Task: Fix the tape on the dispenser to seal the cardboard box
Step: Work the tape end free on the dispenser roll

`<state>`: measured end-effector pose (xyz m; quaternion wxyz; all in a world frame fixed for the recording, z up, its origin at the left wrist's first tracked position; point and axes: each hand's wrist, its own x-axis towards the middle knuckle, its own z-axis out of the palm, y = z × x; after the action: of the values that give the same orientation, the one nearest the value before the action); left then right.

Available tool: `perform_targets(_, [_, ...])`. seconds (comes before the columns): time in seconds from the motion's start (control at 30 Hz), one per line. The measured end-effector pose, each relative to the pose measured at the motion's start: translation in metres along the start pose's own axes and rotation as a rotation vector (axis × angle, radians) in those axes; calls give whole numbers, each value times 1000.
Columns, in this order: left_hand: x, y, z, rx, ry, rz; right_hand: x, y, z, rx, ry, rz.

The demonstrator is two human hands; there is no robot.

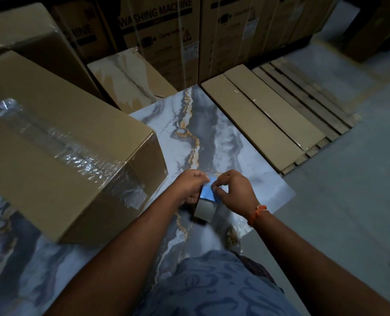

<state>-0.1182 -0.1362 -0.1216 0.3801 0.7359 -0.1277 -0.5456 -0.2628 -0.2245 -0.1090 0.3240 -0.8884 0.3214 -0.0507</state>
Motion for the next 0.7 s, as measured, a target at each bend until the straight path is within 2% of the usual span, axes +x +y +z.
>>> perform_targets(0.17, [4,-3,2,39,28,44,-3,3,9,228,11,210])
perform_targets(0.3, [5,-6,5,-40,67,17,-6,0,16,756,162,529])
perform_targets(0.4, [7,-8,5,-79,69,2,-5,-3,21,1016,148,680])
perform_targets(0.53, [8,-8,6,-145,65,-2,-4,-2,28,1093,98,806])
perform_targets(0.7, [6,-13,9,-214,69,8,-6,-8,20,1111,123,804])
